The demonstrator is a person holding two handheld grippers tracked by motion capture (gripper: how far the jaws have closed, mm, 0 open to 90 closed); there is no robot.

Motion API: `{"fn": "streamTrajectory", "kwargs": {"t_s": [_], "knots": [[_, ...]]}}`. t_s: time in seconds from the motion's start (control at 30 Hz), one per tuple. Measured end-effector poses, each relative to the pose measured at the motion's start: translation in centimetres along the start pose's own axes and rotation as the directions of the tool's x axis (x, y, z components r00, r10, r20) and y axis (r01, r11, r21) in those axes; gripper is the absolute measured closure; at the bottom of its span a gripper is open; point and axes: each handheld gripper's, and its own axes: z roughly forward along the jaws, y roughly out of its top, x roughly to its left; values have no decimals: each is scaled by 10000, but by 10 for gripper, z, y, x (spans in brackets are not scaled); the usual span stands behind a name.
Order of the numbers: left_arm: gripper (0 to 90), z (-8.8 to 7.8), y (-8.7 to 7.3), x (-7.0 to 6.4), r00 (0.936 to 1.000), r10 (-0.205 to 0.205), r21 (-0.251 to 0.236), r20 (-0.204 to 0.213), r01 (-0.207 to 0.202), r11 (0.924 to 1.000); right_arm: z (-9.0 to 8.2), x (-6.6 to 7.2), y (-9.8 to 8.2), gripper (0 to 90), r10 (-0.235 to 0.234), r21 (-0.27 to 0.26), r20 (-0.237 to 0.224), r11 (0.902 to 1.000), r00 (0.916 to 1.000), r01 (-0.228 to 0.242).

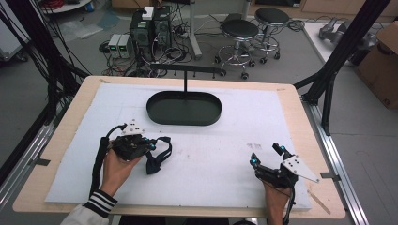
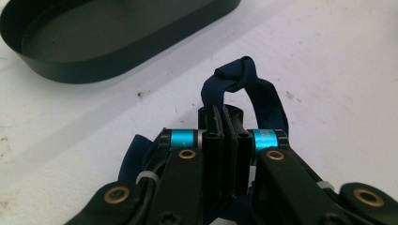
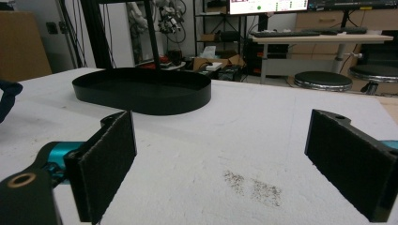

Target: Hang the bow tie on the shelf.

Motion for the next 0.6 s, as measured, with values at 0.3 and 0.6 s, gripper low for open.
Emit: {"fn": "streamTrajectory", "kwargs": {"t_s": [0.3,0.6], "knots": [[865,-9,11,4,10000,0,-1138,-100,-11,9935,0,0,0,82,-19,9,-29,10000,10000,19],[865,-13,24,6,9991,79,-1783,-413,-151,9839,0,0,0,82,12,17,-11,10000,10000,-12]]}}
